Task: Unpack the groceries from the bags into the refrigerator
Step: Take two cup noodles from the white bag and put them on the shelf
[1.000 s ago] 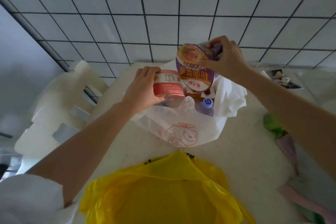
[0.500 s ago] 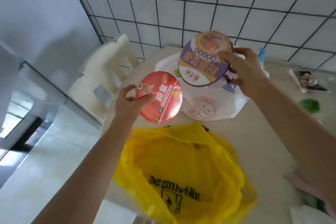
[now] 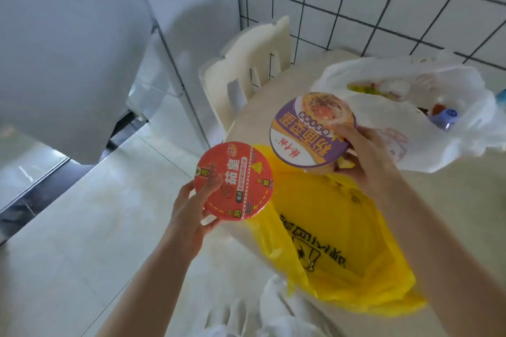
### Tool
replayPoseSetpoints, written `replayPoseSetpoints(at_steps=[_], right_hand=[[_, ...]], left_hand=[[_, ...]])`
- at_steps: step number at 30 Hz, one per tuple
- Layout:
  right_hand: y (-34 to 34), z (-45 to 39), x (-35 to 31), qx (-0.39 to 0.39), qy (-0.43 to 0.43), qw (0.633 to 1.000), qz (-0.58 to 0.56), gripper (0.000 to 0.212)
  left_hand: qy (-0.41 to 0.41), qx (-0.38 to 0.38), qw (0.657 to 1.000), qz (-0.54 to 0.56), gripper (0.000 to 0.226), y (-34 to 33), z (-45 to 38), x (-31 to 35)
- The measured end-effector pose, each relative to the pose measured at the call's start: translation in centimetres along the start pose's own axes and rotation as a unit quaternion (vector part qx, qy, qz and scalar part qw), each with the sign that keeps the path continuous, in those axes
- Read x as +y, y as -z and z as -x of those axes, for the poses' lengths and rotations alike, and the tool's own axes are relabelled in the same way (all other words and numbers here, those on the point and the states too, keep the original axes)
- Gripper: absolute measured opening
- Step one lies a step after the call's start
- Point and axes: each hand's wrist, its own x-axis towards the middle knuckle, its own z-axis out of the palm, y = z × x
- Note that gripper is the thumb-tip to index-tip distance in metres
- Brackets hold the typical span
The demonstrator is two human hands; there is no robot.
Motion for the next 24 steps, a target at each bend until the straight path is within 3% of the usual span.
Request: replayPoseSetpoints(at_steps=[8,12,17,24], right_hand=[[-9.4,10.3,8.0,-0.067,-0.031,0.997,0.018,0.049],[-15.1,16.5,12.0,-0.134,-0.059,0.988,0.039,0.040],[-22.2,22.7,16.6,-0.207,-0.092,0.971,0.077,0.004],[-30.3,27.3,20.3,-0.274,-0.127,0.945,0.124,0.003]], left_hand=[[0.024,0.073,0.996,0.055,0.073,14.8,6.0,-3.7],[0.026,0.118,0.988,0.099,0.075,22.9,9.9,-5.7],[0.026,0.195,0.968,0.158,0.073,32.4,13.7,-8.3],[0.036,0.265,0.934,0.237,0.064,41.1,15.7,-10.0]])
